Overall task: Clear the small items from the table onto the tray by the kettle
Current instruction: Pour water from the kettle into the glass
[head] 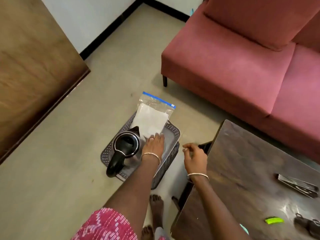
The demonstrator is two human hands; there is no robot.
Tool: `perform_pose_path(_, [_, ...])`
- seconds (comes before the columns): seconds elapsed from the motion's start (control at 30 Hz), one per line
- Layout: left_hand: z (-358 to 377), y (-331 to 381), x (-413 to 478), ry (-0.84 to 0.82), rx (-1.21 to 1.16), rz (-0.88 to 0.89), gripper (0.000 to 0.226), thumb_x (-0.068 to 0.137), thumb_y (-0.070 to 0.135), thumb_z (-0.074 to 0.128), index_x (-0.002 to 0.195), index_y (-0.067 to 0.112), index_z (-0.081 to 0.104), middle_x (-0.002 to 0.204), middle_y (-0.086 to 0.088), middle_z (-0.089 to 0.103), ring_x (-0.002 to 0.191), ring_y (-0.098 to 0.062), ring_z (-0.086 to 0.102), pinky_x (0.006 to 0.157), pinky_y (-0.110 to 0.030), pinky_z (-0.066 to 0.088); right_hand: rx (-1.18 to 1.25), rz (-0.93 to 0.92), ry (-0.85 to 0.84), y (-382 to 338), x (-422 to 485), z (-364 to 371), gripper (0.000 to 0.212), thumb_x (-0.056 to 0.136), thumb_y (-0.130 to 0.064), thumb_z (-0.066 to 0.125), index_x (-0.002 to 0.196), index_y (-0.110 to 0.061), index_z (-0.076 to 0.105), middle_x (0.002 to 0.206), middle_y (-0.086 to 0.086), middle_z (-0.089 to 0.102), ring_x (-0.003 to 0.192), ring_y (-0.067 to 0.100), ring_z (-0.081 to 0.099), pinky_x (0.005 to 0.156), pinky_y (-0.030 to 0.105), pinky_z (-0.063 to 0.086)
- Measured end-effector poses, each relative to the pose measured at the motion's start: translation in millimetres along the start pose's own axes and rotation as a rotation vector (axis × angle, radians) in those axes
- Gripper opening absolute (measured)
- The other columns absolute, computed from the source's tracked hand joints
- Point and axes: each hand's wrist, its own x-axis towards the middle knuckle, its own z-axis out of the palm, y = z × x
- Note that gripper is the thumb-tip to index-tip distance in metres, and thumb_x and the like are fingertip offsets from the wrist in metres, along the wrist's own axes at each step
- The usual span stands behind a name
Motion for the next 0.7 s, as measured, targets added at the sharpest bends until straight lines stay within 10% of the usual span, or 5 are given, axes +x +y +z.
perform_pose_path(0.3, [20,1,28,-0.050,0.094,-0.019,0.054,0.090,0.012,0.057,0.137,0.004,0.032,0.132,-0.018,0.048,0.122,-0.034,0.048,0.100,-0.043,0.040,0.167,0.121,0.047,23,19,3,0.023,0.091,-0.002,0.053,0.094,-0.017,0.071,0.081,-0.007,0.070,0.089,0.026,0.066,0.081,0.040,0.054])
perform_pose_path(0.5, [14,-1,22,0.014,0.085,0.042,0.070,0.076,0.021,0.076,0.132,0.005,0.036,0.125,-0.014,0.049,0.116,-0.030,0.051,0.094,-0.039,0.046,0.162,0.146,0.085,26,11,-4,0.026,0.089,0.000,0.053,0.092,-0.017,0.072,0.080,-0.004,0.074,0.065,-0.002,0.062,0.065,0.004,0.043])
perform_pose_path(0.7, [-23,-11,-18,0.209,-0.142,0.036,0.092,0.060,0.038,0.083,0.133,0.010,0.036,0.126,-0.009,0.047,0.114,-0.025,0.048,0.093,-0.034,0.046,0.226,0.147,0.067,0,-3,-15,0.024,0.090,0.001,0.053,0.092,-0.014,0.072,0.078,-0.005,0.071,0.060,-0.009,0.059,0.060,0.002,0.042])
